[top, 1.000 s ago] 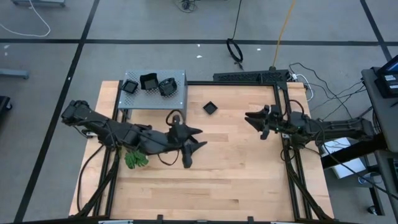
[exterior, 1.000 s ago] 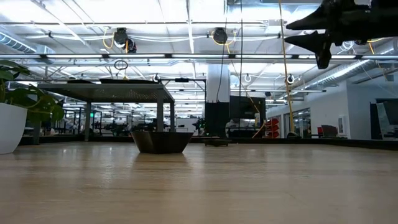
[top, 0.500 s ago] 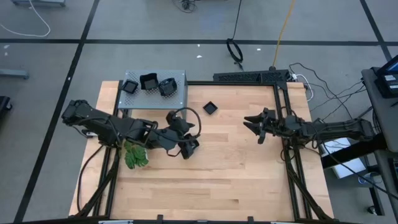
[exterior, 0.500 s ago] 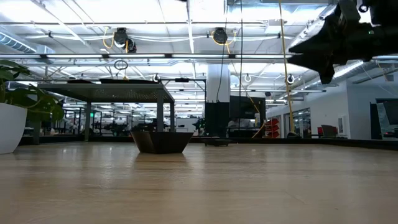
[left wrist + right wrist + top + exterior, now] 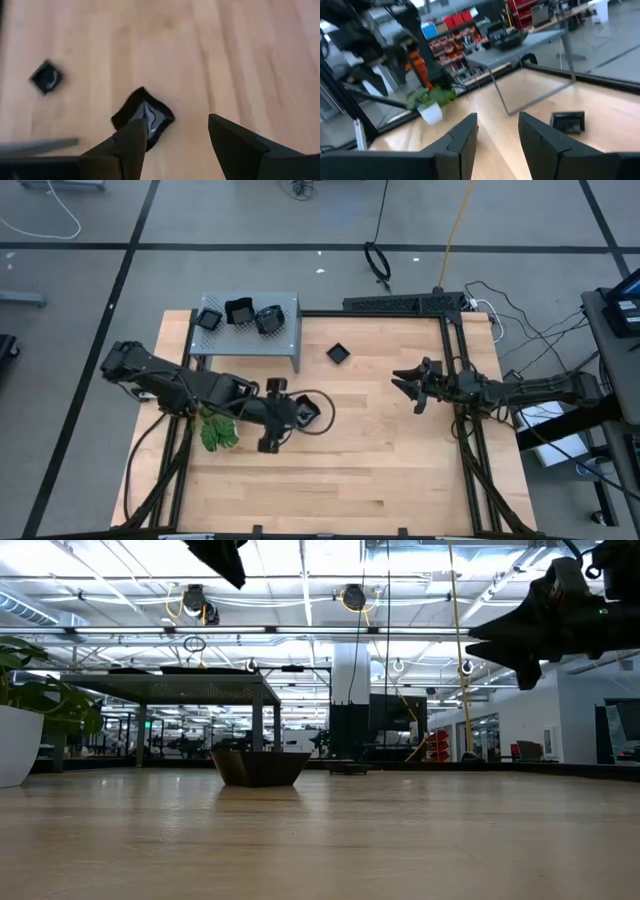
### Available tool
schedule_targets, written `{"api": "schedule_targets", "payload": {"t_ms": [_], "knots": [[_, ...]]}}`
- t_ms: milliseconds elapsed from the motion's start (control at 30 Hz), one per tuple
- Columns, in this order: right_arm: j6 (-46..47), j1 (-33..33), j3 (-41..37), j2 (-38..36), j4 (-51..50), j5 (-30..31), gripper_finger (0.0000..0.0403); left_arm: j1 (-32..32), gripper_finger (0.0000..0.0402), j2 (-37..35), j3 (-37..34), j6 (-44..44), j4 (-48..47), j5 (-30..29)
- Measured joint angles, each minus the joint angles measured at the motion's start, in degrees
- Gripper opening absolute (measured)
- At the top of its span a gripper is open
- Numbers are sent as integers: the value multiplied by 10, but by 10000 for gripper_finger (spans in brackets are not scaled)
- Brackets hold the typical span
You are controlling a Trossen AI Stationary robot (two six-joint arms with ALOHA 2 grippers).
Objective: Pick & Place Mini shaped plates
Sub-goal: Stack the distorted square plate on top of the distorted square plate on the shelf
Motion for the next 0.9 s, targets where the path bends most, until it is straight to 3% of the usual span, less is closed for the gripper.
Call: {"api": "schedule_targets", "payload": {"t_ms": [167,300,633,900], "knots": [[0,0,-9,0,-4,-1,132,-6,216,0,-33,80,0,19],[2,0,-10,0,-3,-2,132,-5,216,-1,-62,92,13,18],[-2,-2,-11,1,-8,0,132,1,216,0,-166,93,192,-2],[-2,-2,-11,1,-8,0,132,12,216,0,-249,132,249,-1]]}}
